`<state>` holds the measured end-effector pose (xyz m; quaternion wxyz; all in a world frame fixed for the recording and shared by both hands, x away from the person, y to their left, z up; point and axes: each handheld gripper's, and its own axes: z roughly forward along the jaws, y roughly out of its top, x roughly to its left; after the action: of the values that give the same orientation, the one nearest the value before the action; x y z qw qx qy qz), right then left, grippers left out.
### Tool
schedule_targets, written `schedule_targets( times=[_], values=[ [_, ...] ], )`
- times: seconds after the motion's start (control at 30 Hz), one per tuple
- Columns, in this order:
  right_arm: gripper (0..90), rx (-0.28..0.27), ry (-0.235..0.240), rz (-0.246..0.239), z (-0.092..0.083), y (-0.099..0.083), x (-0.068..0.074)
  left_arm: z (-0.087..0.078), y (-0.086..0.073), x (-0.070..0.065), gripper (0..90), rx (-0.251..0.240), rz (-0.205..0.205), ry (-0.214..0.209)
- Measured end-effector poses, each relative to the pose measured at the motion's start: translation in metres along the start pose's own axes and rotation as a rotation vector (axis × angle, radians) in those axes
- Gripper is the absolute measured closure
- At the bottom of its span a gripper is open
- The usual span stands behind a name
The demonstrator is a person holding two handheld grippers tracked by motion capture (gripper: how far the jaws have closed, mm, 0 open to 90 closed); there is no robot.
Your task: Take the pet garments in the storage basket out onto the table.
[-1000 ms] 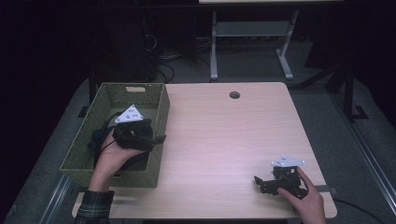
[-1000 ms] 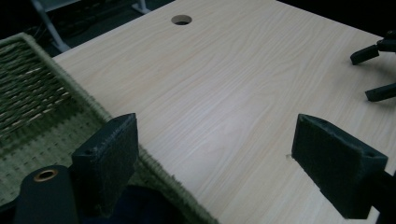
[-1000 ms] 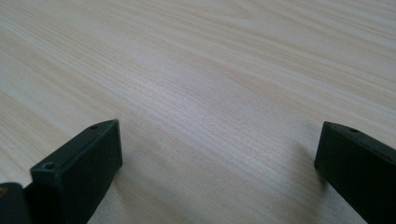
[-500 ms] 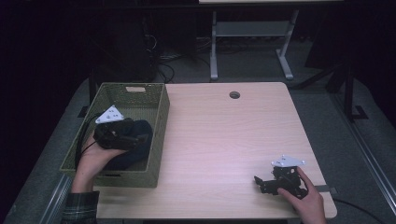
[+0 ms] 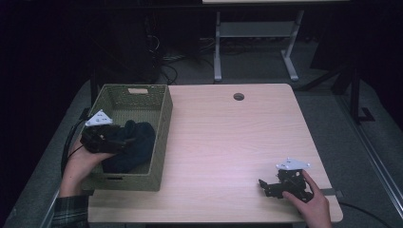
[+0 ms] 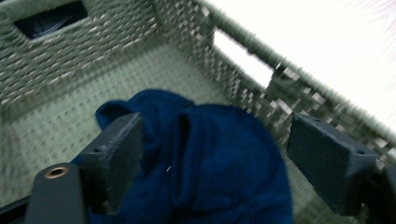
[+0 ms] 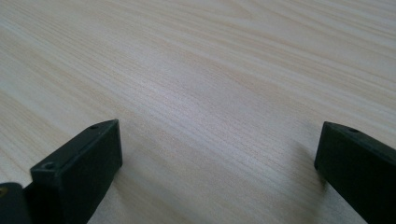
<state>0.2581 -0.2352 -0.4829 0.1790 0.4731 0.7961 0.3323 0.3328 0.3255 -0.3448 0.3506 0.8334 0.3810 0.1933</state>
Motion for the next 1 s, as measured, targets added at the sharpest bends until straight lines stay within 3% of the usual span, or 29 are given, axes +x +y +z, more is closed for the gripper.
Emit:
schedule_targets(
  times=[0.3, 0.7, 0.9, 1.0],
  values=[
    [0.4, 0.000, 0.000, 0.000, 0.000, 0.000, 0.000, 0.001, -0.012, 0.015, 21.5, 0.096, 0.004, 0.051],
    [0.4, 0.000, 0.000, 0.000, 0.000, 0.000, 0.000, 0.010, -0.022, 0.028, 28.3, 0.157, -0.031, 0.074],
    [0.4, 0.000, 0.000, -0.001, 0.000, 0.000, 0.000, 0.017, -0.022, 0.030, 35.6, 0.201, -0.015, 0.064],
    [0.4, 0.000, 0.000, 0.000, 0.000, 0.000, 0.000, 0.022, -0.024, 0.031, 38.5, 0.248, -0.004, 0.079]
  ],
)
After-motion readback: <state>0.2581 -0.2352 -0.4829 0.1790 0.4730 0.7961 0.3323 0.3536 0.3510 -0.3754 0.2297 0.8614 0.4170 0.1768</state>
